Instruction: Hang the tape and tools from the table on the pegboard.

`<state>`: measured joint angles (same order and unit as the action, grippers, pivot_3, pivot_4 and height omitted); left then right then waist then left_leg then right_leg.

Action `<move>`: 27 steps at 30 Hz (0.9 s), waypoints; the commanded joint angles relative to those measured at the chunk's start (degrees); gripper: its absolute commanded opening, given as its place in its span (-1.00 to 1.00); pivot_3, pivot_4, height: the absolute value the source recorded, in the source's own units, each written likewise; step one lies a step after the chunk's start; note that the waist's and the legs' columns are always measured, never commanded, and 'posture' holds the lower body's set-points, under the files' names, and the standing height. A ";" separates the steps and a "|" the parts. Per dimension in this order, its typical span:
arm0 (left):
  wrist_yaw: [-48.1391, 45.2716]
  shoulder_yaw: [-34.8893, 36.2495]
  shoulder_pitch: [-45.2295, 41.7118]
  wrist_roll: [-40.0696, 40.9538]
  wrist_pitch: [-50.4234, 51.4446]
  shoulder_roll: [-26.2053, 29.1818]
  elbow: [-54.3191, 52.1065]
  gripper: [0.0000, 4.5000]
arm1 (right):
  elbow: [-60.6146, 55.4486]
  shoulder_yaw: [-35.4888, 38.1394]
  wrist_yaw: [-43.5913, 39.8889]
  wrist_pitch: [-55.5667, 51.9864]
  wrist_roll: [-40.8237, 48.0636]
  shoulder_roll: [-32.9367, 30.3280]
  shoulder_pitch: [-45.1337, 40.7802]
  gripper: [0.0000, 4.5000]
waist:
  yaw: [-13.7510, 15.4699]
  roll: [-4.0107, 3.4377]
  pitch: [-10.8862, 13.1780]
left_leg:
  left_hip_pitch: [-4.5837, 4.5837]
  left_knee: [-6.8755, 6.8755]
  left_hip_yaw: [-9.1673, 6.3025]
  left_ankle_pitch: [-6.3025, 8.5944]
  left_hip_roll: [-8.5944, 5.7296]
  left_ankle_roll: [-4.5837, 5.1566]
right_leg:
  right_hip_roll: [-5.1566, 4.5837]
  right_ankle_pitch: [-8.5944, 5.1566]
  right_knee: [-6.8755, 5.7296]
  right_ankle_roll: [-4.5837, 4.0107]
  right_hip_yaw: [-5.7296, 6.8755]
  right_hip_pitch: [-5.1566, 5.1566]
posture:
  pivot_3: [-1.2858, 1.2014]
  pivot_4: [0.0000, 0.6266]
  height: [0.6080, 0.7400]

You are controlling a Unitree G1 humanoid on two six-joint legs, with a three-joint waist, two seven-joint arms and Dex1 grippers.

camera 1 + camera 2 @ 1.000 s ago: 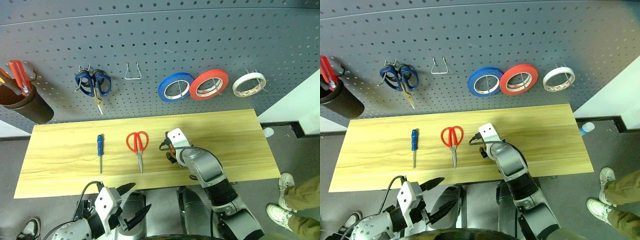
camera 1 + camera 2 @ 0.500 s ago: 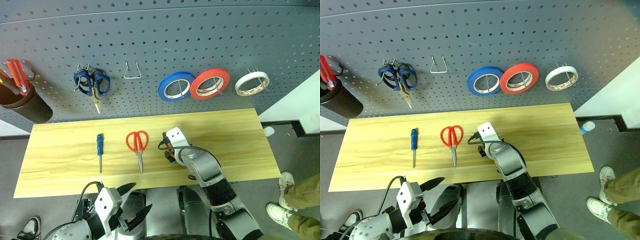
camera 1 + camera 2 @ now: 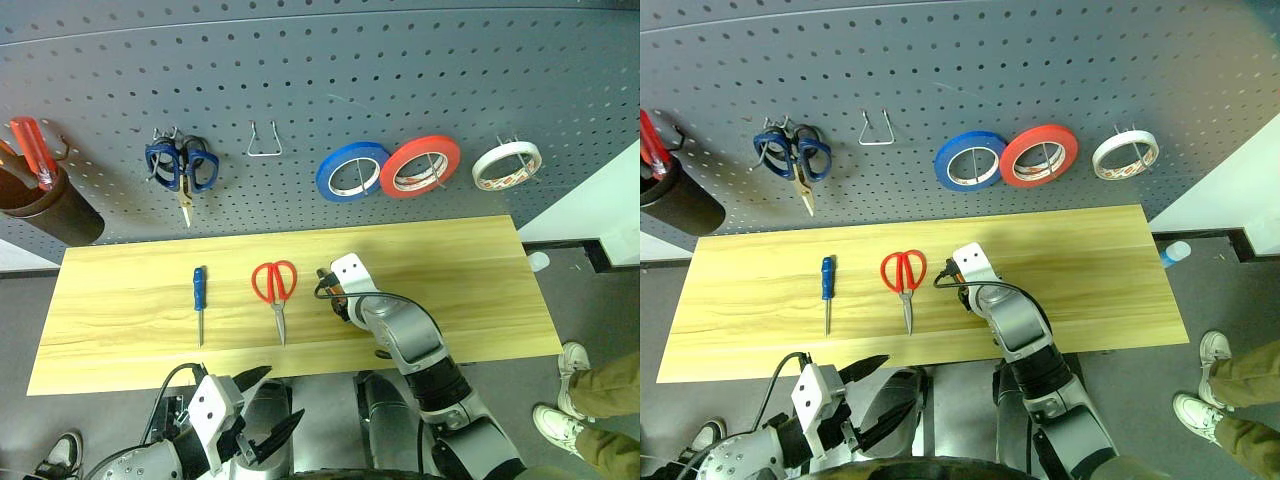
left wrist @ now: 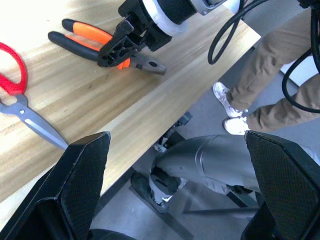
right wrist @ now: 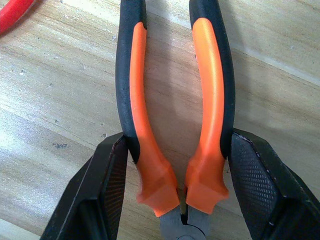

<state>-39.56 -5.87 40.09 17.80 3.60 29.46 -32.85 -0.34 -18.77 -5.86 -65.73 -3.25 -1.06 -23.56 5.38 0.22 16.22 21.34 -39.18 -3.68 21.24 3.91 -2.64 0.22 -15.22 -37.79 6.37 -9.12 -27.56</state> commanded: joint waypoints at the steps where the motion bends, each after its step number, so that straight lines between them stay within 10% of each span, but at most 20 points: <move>1: -0.25 0.30 0.17 0.79 0.21 0.43 -1.24 1.00 | -0.74 0.02 -0.59 1.28 0.30 0.27 -0.06 0.16 | 0.03 0.00 0.00 | 0.00 0.00 0.00 0.00 0.00 0.00 | 0.00 0.00 0.00 0.00 0.00 0.00 | 0.33 -0.06 0.19; 27: -0.60 6.06 -14.08 5.49 -15.61 -13.06 13.53 1.00 | -31.92 4.36 -19.04 10.87 14.64 -11.24 7.67 0.16 | 2.05 0.81 -2.70 | 0.00 -0.09 0.00 -0.20 -0.04 -0.36 | -0.11 0.11 -0.08 0.13 0.14 0.12 | 0.32 -0.64 0.19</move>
<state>-40.84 -0.70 26.07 24.29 -9.01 16.74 -19.84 -28.32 -15.76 -23.94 -58.04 9.70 -12.47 -15.54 7.43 1.03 13.52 21.32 -39.28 -3.69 21.04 3.87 -3.00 0.11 -15.11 -37.88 6.50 -8.97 -27.41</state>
